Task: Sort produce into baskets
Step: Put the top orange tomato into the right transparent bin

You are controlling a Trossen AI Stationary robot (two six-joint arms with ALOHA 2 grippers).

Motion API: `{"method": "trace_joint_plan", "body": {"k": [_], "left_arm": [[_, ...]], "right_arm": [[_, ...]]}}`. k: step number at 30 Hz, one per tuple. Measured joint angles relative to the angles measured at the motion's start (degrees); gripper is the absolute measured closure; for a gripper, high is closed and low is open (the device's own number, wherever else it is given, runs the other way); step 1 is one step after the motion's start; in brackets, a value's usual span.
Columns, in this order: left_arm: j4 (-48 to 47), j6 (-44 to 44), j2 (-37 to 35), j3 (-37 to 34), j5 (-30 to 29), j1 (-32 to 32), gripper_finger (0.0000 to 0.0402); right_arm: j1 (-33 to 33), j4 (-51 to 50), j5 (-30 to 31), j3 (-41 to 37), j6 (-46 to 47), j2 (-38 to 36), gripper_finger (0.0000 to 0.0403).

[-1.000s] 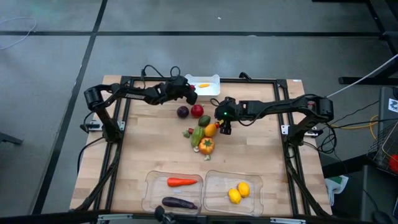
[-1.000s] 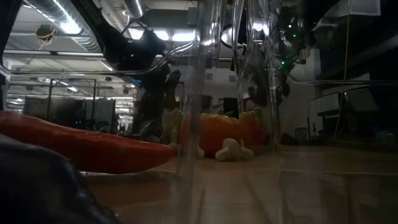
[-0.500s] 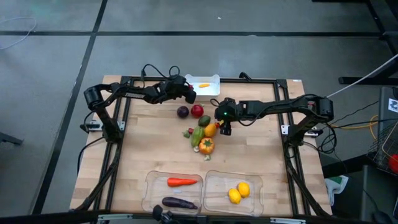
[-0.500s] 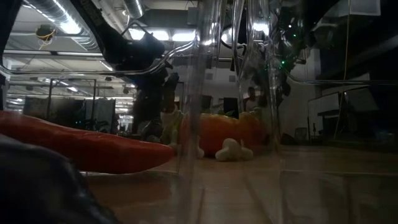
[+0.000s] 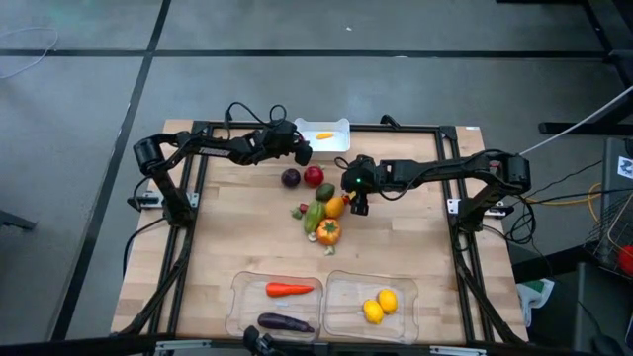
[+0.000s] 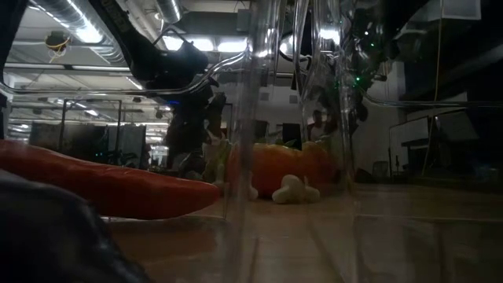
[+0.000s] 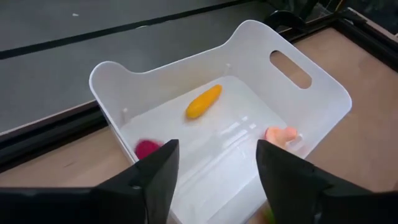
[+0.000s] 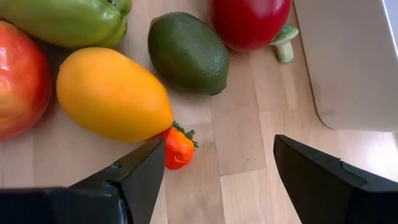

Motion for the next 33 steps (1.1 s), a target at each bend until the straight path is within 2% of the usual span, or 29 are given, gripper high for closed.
{"method": "trace_joint_plan", "body": {"k": [4, 9, 18, 33], "left_arm": [[0.0, 0.2, 0.0, 0.0, 0.0, 0.0, 0.0187], [0.0, 0.2, 0.0, 0.0, 0.0, 0.0, 0.0187], [0.0, 0.2, 0.0, 0.0, 0.4, 0.0, 0.0187], [0.0, 0.3, 0.0, 0.0, 0.7, -0.1, 0.0187]], "right_arm": [[0.0, 0.0, -0.6, 0.0, -0.3, 0.0, 0.0107], [0.0, -0.1, -6.0, 0.0, -2.8, 0.0, 0.0107], [0.0, 0.1, -6.6, 0.0, -10.4, 5.3, 0.0107], [0.0, 3.6, -5.6, 0.0, -12.2, 9.4, 0.0113]]}}
